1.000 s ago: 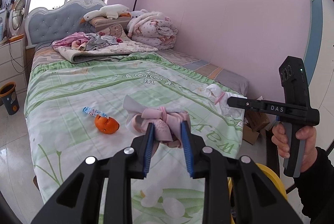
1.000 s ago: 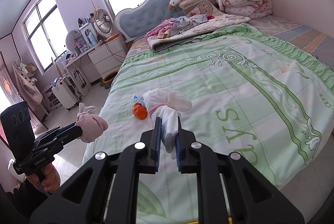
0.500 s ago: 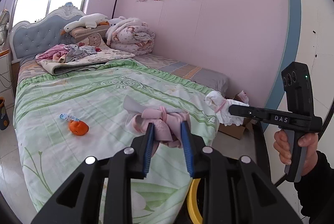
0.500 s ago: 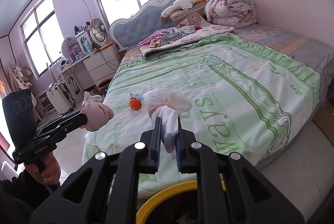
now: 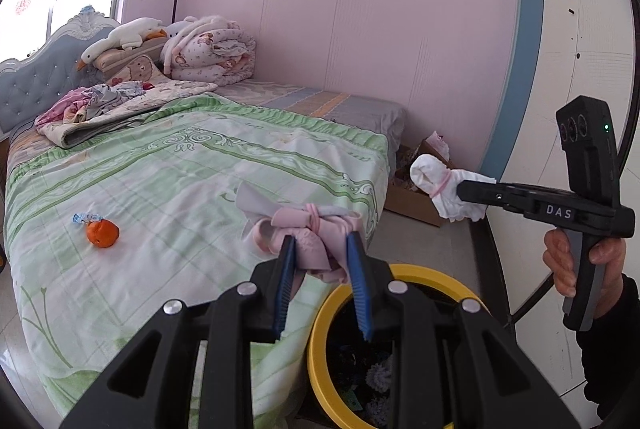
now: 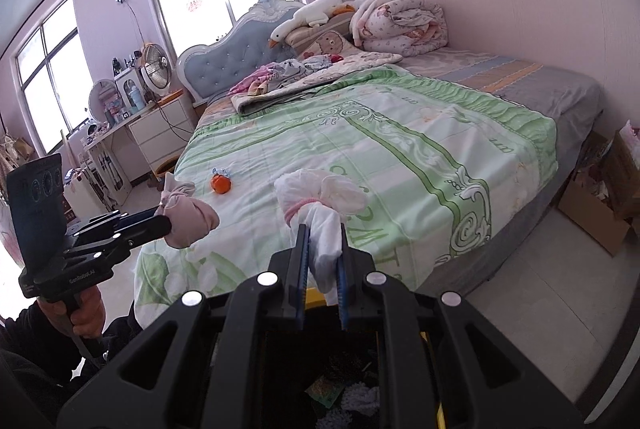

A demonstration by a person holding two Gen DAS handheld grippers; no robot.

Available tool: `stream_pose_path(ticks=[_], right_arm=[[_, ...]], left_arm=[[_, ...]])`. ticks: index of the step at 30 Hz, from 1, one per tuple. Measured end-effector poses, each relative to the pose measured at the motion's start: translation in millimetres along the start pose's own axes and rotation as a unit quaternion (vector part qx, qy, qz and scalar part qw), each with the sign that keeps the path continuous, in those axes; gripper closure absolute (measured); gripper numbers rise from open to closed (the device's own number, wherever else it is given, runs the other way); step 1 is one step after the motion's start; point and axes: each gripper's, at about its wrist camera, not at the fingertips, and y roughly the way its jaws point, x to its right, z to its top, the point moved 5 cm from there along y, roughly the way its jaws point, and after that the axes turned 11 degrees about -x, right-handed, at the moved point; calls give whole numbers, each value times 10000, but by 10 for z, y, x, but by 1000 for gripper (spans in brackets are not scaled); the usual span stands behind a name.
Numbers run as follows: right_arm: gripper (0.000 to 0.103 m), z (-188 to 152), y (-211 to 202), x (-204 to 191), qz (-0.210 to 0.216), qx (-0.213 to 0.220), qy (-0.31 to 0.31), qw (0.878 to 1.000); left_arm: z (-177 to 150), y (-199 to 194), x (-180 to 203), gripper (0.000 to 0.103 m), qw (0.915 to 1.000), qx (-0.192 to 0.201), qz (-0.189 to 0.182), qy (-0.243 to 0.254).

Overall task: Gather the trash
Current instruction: 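Lift both tissue bundles and carry them toward the yellow bin, then open both grippers to drop the tissue bundles into the bin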

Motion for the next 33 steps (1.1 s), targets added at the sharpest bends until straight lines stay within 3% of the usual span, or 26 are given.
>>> stream_pose_path(ticks=[9,14,26,30,33], right_arm=[[91,-344,5,110,3,-417,79,9991],[91,-493,185,236,220,-709,343,9966],[90,-656,392,407,428,-952,761,9916],[86,-619,357,444,436,-868,857,9916],[71,-599,317,484,473,-790,969,9910]], left_arm=[[-195,402,216,78,9978,-605,-257,69],[-358,560,289,78,9945,-950,-448,49],[-540,663,432,77,9899,-1264,-637,97],[-501,628,379,60,9912,-1179,-596,7],[-468,590,337,51,9922,-1101,-589,-59]])
